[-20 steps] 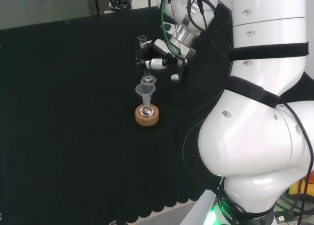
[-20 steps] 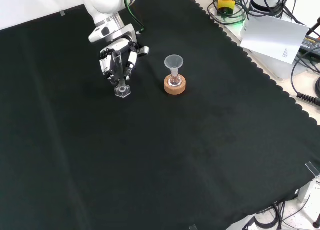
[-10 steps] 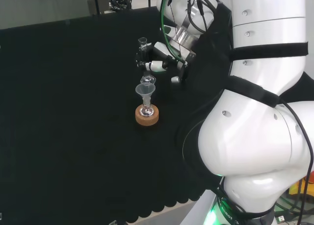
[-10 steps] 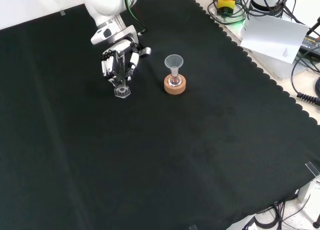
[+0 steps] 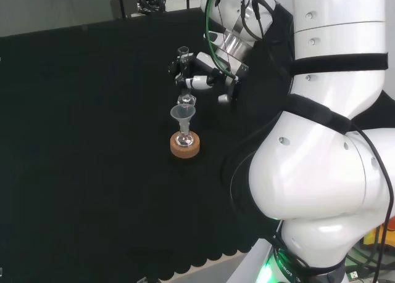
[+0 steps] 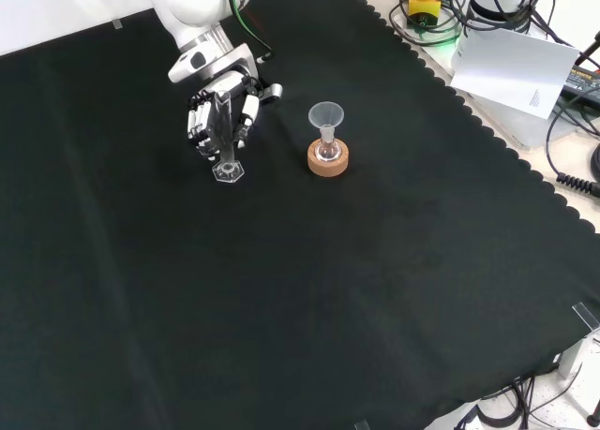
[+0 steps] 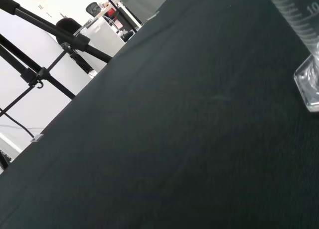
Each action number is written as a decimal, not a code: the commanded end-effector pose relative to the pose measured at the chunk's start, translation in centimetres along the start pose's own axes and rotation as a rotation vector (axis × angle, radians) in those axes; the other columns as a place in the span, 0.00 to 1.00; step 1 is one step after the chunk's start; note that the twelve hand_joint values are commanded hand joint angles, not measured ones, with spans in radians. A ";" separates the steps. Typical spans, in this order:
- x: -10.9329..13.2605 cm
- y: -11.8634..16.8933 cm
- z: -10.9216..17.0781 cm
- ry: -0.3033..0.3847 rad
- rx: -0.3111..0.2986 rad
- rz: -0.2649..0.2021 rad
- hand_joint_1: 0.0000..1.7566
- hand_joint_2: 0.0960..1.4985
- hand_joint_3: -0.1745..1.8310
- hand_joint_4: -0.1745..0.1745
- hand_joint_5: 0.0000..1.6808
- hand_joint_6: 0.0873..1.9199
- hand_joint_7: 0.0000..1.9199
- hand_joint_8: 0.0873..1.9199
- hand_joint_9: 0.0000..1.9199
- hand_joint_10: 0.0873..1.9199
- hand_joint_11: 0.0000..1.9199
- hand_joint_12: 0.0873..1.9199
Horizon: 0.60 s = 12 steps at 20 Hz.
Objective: Put the graduated cylinder back on the table.
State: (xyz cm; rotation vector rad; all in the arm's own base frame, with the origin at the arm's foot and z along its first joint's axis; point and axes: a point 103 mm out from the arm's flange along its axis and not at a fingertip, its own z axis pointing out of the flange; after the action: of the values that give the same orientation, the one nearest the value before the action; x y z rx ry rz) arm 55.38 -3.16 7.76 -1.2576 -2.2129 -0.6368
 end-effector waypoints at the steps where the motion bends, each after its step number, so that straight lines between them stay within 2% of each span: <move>1: 0.4 0.3 -1.0 -0.013 0.000 0.004 0.54 0.73 0.00 0.39 0.32 0.32 0.28 0.29 0.49 0.00 0.30 0.62; 5: 0.8 0.4 -2.0 -0.032 -0.004 0.006 0.52 0.69 0.00 0.34 0.25 0.25 0.24 0.30 0.45 0.00 0.25 0.64; 12: 1.2 -0.1 -5.3 -0.068 -0.028 0.033 0.49 0.66 0.00 0.33 0.21 0.12 0.13 0.31 0.36 0.00 0.15 0.68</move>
State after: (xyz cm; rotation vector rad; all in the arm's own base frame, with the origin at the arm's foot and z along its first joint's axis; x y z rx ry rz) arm 56.10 -4.29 11.10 -1.3033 -2.2428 -0.6301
